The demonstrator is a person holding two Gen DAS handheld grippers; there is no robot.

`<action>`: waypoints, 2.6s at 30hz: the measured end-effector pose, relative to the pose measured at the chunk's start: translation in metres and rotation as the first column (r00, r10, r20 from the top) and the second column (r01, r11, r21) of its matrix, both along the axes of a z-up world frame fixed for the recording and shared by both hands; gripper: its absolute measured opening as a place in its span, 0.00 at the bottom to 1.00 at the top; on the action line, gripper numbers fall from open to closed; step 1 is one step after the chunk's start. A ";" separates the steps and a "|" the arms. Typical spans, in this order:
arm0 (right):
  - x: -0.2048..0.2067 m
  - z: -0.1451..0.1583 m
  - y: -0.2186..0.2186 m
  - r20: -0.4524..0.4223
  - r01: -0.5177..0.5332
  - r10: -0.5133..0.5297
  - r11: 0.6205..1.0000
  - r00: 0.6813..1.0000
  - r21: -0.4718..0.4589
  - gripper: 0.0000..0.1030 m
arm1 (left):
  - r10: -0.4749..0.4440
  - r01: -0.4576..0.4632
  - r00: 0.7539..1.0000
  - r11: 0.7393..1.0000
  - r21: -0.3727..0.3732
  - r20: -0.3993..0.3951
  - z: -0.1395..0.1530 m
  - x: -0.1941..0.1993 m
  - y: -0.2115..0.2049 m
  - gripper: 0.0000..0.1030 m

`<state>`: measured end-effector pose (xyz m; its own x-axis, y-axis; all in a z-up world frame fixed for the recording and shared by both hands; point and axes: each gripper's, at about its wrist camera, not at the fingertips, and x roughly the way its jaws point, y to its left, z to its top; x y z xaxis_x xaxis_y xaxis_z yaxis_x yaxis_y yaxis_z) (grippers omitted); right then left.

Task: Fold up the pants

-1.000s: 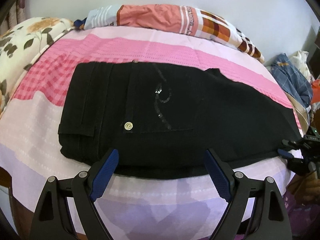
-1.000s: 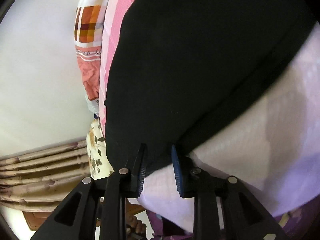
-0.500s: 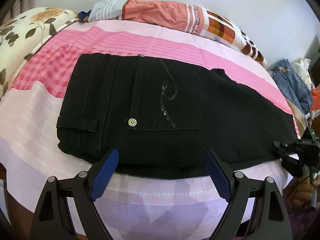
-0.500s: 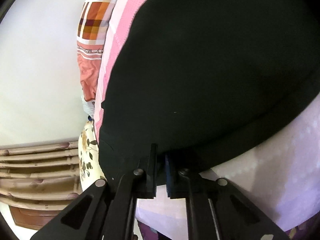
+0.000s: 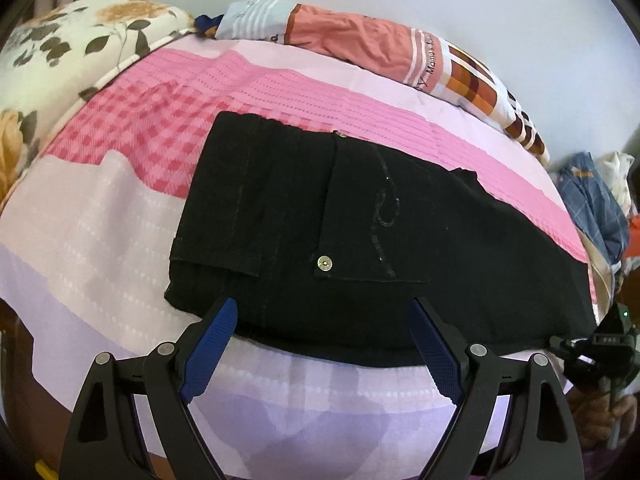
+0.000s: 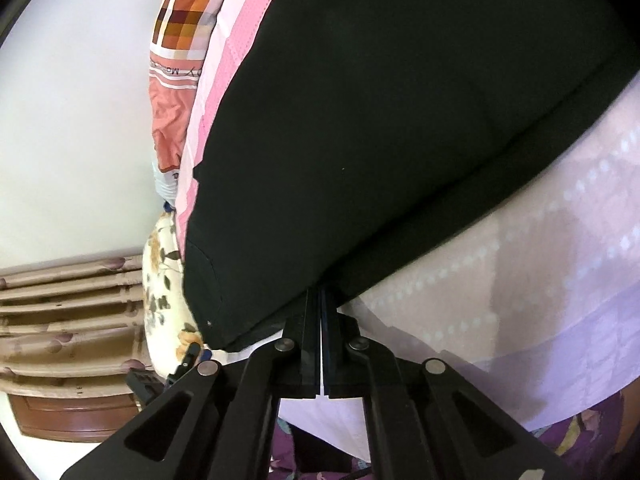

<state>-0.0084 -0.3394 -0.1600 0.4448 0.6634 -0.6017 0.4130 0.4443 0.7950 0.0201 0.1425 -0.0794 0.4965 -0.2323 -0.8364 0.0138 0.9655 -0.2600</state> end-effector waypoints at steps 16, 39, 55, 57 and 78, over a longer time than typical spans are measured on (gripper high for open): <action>0.007 0.007 -0.004 0.045 0.011 -0.013 0.999 0.999 0.038 0.36 | -0.047 -0.019 0.988 0.907 -0.421 -0.146 -0.008 -0.014 -0.001 0.84; 0.002 -0.010 -0.030 0.060 0.124 -0.131 0.987 0.990 0.105 0.16 | 0.127 -0.182 0.979 0.892 -0.413 -0.158 -0.034 0.016 0.017 0.17; 0.001 -0.016 -0.036 0.039 0.158 -0.163 0.982 0.986 0.104 0.06 | 0.150 -0.205 0.976 0.877 -0.435 -0.158 -0.037 0.014 0.022 0.15; 0.000 -0.009 -0.035 0.057 0.144 -0.149 0.987 0.987 0.078 0.06 | 0.157 -0.211 0.975 0.880 -0.425 -0.158 -0.035 0.012 0.023 0.15; -0.030 -0.015 -0.078 0.069 0.259 -0.276 0.947 0.959 0.188 0.20 | 0.133 -0.176 0.981 0.918 -0.356 -0.142 -0.042 0.000 0.030 0.15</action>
